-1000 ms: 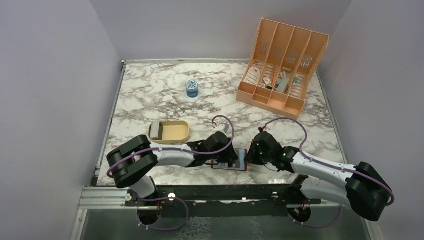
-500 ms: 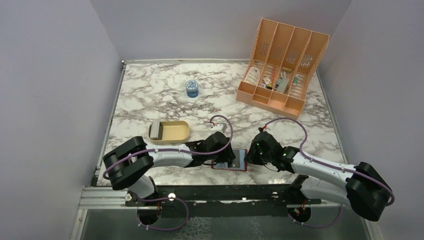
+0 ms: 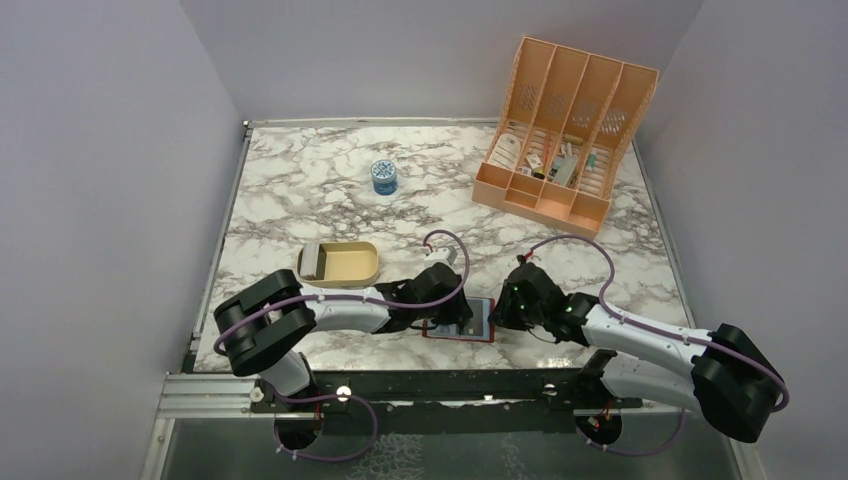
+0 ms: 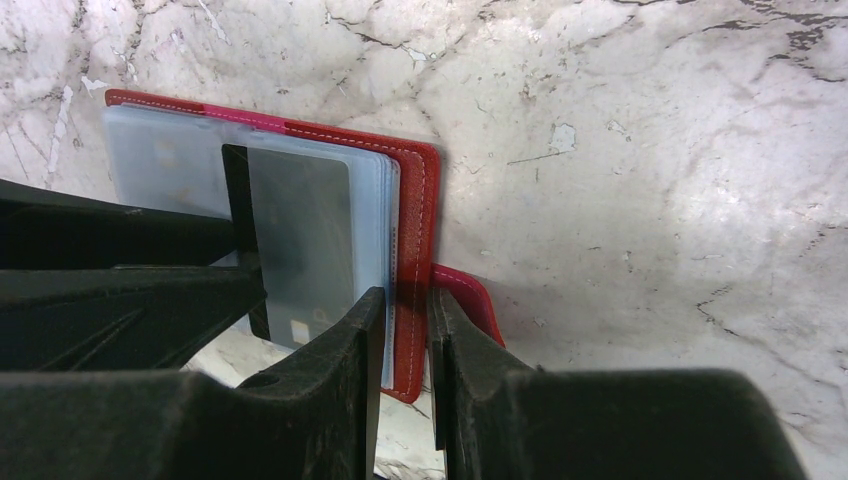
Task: Put the credit cards into the card holder
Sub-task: Insert the credit card into the card holder.
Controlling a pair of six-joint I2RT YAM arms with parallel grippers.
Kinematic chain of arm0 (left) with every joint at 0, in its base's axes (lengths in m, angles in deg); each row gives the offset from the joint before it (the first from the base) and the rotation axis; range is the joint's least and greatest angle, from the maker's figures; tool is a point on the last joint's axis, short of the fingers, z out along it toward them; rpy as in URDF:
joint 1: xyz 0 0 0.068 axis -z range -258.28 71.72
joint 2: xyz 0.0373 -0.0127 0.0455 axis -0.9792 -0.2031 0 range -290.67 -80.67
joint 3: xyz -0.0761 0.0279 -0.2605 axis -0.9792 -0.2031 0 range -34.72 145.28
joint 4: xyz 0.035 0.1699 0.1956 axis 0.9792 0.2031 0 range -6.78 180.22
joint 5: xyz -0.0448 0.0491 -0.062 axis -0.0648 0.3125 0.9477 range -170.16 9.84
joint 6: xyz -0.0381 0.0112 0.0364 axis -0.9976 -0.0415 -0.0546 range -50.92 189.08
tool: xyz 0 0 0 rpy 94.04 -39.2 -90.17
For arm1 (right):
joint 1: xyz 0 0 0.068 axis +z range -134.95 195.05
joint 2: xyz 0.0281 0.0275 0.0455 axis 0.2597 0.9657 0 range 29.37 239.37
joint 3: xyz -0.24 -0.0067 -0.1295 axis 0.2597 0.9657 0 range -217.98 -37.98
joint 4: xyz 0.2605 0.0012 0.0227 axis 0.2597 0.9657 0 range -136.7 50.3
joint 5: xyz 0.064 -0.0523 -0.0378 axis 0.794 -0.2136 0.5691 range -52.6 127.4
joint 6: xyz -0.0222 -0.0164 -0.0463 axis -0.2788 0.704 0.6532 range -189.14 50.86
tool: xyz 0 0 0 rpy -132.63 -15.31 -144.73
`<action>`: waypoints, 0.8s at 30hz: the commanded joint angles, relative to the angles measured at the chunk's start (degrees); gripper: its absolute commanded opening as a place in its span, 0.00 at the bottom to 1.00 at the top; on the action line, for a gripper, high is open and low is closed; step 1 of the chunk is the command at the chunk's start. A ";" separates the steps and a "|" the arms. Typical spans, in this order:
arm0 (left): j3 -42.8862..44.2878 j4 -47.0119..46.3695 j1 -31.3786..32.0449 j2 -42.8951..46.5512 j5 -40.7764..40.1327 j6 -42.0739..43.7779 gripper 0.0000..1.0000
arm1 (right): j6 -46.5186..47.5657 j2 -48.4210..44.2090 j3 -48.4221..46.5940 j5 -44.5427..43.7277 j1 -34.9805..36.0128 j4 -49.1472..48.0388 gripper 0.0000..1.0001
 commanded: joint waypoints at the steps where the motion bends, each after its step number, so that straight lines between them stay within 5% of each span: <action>1: 1.97 -3.32 0.29 -1.51 2.83 -0.12 0.38 | -0.10 -0.44 0.67 0.57 0.34 -1.54 0.22; 24: 3.62 -1.42 0.51 -0.25 2.64 2.71 0.43 | 2.39 -4.35 -3.43 -4.13 0.34 5.18 0.30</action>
